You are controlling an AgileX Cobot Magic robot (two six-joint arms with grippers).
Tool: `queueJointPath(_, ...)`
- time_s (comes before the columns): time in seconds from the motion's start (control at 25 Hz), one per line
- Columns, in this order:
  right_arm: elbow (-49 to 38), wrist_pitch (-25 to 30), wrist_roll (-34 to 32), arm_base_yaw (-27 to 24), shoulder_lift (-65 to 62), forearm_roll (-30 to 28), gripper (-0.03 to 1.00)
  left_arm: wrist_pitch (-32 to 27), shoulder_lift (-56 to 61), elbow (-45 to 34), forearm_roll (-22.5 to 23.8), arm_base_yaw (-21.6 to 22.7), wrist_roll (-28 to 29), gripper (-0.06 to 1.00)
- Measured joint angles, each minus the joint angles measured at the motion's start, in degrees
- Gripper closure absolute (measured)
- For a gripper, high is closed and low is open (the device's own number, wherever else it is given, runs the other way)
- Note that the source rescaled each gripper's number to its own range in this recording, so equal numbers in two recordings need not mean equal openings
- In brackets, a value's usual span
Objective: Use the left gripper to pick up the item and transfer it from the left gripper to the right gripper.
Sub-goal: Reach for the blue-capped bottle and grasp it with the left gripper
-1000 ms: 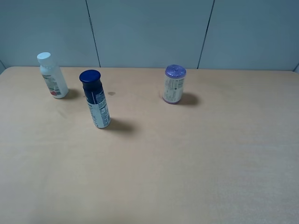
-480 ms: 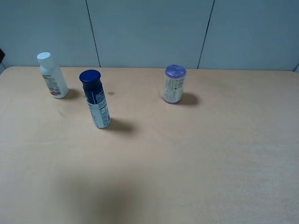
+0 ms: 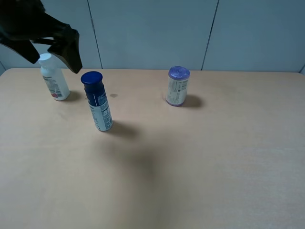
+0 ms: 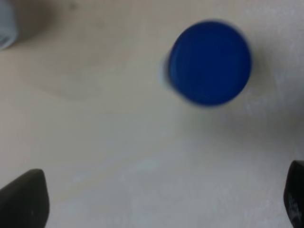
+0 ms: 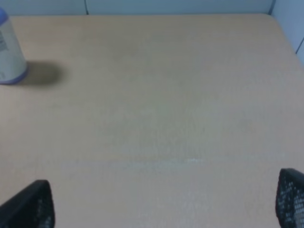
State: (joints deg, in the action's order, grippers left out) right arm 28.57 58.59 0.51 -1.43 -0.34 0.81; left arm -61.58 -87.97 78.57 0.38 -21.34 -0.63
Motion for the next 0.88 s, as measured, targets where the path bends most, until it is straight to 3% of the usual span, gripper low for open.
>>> queueJointPath(0.36,0.0,0.0,0.0,0.0,0.0,0.0,-0.03,0.5,-12.6,6.3,0.0,-3.1,0.0,-0.05)
queueJointPath(0.88,0.0,0.0,0.0,0.0,0.0,0.0,-0.03,3.5,-19.3,6.9,0.1,-4.5,0.0,-0.05)
